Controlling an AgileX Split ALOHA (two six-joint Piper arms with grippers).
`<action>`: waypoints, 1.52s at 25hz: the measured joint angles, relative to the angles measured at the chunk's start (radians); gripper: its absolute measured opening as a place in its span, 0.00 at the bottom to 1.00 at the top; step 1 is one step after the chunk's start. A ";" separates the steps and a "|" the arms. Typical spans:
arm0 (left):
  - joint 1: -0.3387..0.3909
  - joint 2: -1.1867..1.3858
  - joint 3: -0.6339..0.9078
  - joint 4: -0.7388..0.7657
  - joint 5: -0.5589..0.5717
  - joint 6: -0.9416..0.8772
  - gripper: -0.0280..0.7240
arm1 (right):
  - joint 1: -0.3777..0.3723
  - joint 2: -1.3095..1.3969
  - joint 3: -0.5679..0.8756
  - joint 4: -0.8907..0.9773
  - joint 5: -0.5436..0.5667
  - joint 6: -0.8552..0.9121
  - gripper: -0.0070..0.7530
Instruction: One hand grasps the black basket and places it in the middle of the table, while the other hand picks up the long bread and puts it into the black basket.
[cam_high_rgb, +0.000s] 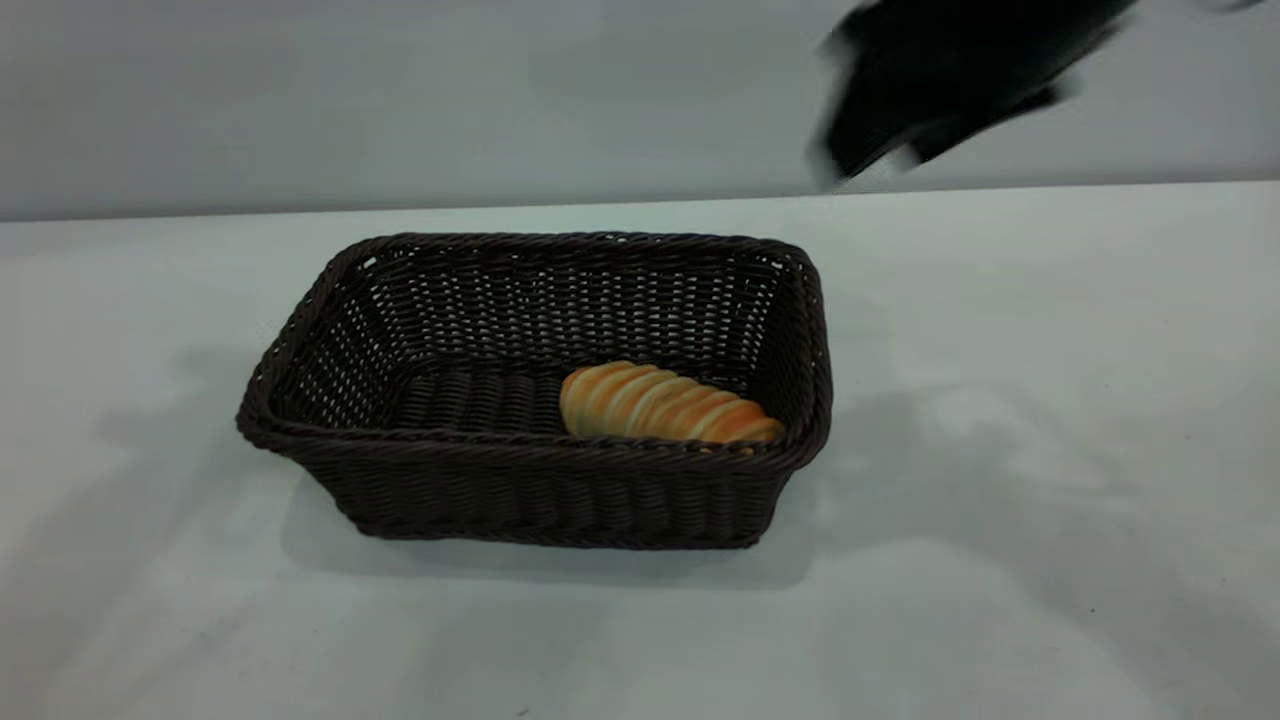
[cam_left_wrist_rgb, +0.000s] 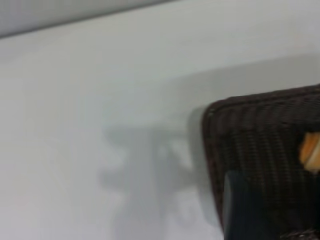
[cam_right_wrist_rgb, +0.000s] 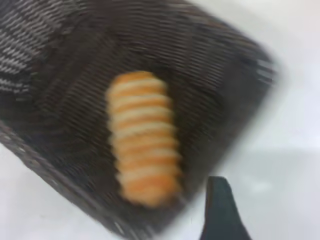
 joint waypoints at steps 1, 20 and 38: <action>0.000 -0.025 0.000 0.025 0.020 -0.007 0.56 | -0.051 -0.039 0.000 -0.046 0.066 0.047 0.63; 0.000 -0.721 0.505 0.143 0.075 -0.079 0.56 | -0.191 -0.850 0.053 -0.545 0.662 0.477 0.63; 0.000 -1.294 1.096 0.139 -0.052 -0.149 0.56 | -0.191 -1.497 0.493 -0.444 0.628 0.404 0.63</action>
